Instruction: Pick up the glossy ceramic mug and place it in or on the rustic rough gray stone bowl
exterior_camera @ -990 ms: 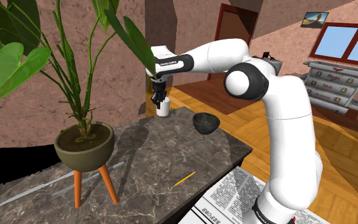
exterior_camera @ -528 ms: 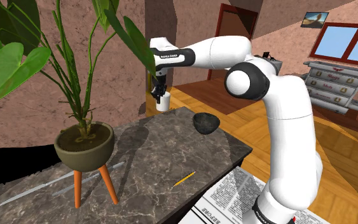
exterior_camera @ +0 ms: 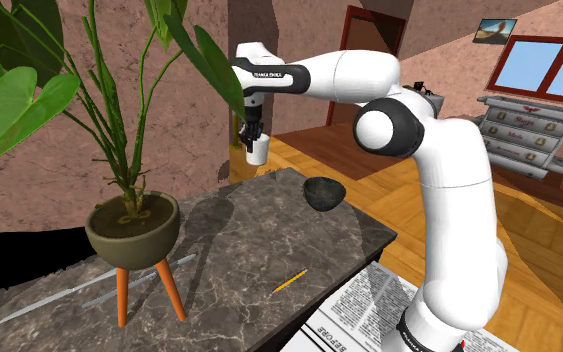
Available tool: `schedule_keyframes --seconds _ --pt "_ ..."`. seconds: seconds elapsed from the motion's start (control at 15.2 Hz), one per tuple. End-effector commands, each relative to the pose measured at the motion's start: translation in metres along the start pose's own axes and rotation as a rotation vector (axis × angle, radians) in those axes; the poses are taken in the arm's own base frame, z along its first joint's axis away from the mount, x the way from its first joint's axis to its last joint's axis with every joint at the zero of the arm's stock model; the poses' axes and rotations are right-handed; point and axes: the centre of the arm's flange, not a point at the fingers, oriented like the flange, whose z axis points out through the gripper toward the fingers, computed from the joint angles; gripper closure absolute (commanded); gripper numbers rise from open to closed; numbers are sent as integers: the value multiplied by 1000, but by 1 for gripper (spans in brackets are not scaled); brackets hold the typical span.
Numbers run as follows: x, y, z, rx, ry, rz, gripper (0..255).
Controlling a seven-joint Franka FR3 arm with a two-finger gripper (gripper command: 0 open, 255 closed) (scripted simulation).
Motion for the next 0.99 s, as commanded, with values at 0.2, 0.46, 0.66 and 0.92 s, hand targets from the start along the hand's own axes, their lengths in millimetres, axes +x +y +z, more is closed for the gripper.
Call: schedule_keyframes --seconds 0.2,0.46,0.66,0.92 --pt "-13 6 -20 0 0 0 255" --pt "-63 22 -23 0 0 0 255" --pt "-100 35 -25 0 0 0 255" --pt "-150 52 -28 0 0 0 255"
